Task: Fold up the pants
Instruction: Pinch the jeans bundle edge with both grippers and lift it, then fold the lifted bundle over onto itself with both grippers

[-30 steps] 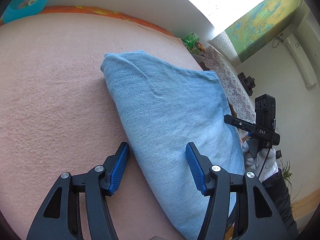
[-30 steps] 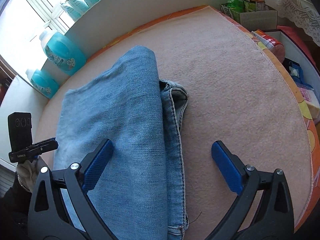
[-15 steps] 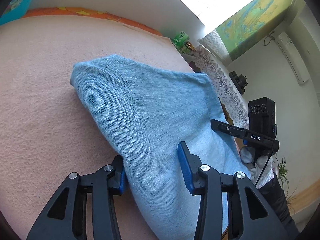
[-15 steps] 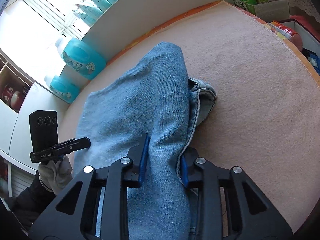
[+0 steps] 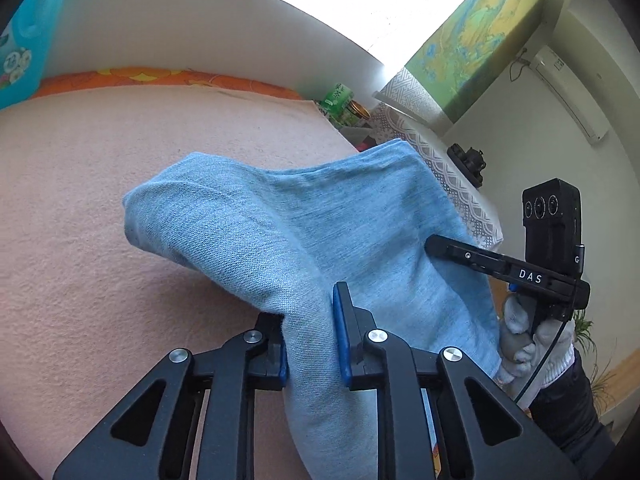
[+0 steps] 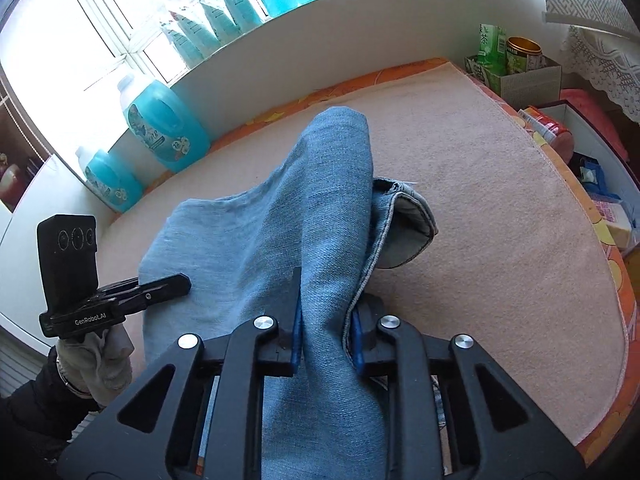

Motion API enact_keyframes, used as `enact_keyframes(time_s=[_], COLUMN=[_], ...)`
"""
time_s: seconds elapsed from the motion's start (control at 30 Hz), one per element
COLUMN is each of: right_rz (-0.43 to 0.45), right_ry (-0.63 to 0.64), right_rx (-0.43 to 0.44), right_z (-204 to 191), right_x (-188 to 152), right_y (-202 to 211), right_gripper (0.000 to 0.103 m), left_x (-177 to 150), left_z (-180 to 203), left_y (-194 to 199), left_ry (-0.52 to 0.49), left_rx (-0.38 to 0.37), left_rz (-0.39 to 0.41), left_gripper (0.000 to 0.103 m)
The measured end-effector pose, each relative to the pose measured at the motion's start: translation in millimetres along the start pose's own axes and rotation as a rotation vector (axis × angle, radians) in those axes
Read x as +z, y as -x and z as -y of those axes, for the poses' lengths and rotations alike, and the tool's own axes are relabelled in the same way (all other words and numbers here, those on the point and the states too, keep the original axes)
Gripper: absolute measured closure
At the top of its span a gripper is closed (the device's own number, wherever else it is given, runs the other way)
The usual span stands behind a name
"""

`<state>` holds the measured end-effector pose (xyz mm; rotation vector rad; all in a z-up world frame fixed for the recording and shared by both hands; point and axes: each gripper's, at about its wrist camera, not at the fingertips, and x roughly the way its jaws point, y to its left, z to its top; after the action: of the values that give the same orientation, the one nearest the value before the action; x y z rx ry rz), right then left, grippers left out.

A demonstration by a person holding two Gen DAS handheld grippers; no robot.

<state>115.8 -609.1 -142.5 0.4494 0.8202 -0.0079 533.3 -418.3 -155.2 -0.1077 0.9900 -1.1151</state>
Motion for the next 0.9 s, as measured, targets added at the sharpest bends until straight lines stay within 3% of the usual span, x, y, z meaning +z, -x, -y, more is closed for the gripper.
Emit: enact_keyframes(time_s=[0.6, 0.9], right_rz=[0.119, 0.178], right_ry=[0.122, 0.176], right_rx=[0.022, 0.027], right_z=[-77.1, -104.7], right_x=[11.0, 37.9], right_y=[49.3, 59.2], right_gripper=[0.084, 0.084], left_x=[18.6, 46.2], left_z=[35.8, 46.4], left_y=[44.5, 63.8], left_ry=[-0.083, -0.125], left_rx=[-0.003, 0.027], left_rz=[0.100, 0.171], left_gripper=[0.090, 0.090])
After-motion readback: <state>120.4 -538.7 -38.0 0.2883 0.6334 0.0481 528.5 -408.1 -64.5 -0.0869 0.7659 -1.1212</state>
